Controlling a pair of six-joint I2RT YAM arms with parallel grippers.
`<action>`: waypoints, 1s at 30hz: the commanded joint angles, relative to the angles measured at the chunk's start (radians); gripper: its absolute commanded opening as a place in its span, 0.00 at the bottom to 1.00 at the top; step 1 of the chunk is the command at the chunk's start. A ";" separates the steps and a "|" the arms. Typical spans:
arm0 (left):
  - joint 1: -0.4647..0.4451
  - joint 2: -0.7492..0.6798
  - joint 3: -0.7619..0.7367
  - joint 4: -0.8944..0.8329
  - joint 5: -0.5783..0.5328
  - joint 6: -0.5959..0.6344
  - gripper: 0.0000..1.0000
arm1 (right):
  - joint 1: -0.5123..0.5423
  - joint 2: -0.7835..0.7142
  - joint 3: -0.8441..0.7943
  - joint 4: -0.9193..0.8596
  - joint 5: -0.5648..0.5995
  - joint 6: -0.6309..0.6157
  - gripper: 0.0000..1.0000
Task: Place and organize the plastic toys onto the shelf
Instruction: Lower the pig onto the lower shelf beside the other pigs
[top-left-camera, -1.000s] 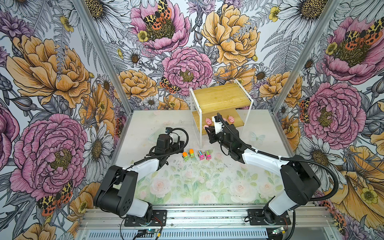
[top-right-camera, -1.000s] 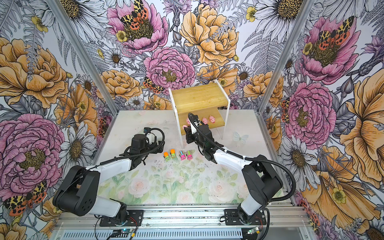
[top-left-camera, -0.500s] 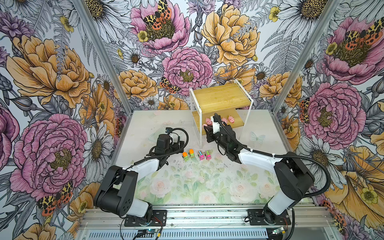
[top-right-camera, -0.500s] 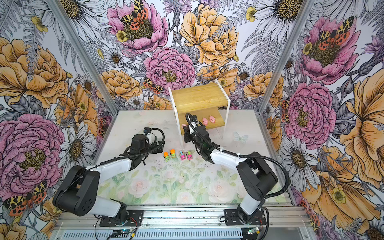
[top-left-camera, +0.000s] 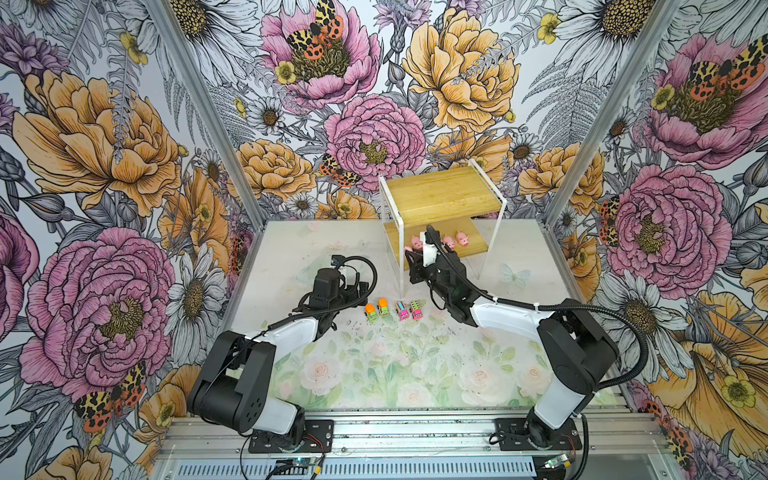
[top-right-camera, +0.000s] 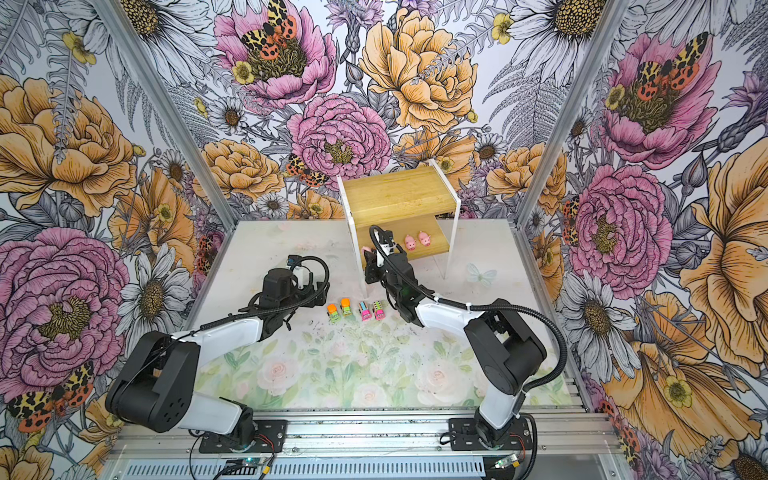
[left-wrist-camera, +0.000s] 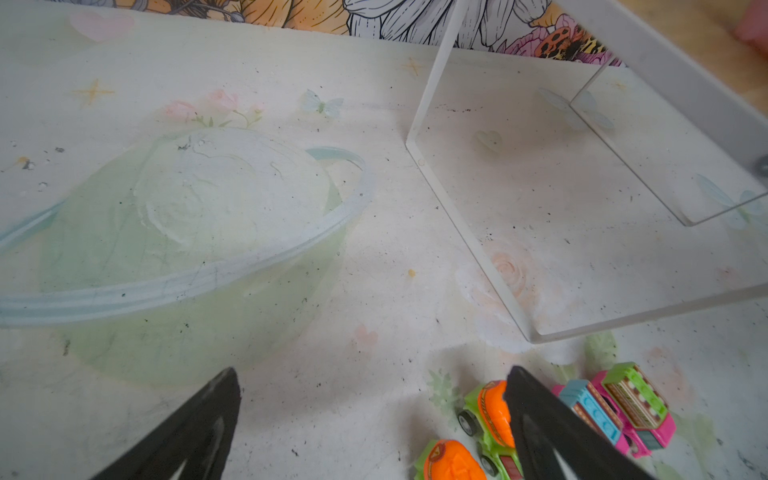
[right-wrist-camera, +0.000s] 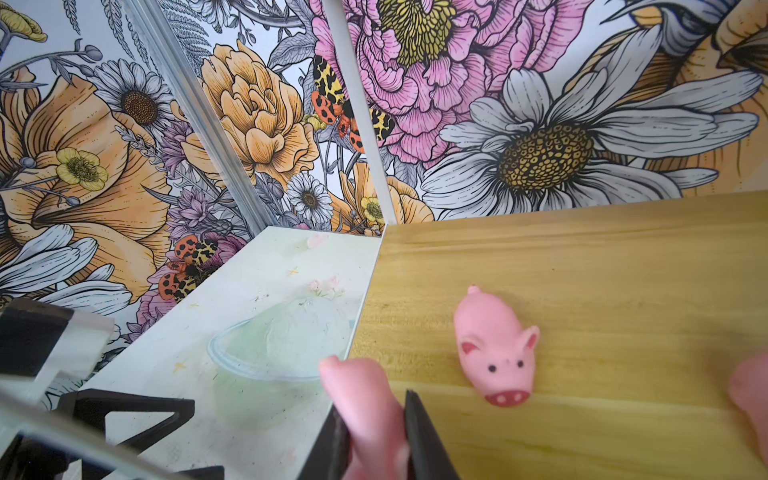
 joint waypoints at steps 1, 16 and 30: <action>0.006 0.002 0.018 0.003 0.004 0.015 0.99 | 0.013 0.017 0.027 0.056 0.034 0.016 0.23; 0.006 0.003 0.020 0.003 0.004 0.017 0.99 | 0.017 0.080 0.056 0.099 0.071 0.034 0.23; 0.005 0.003 0.020 0.004 0.005 0.017 0.99 | 0.019 0.139 0.095 0.129 0.076 0.042 0.23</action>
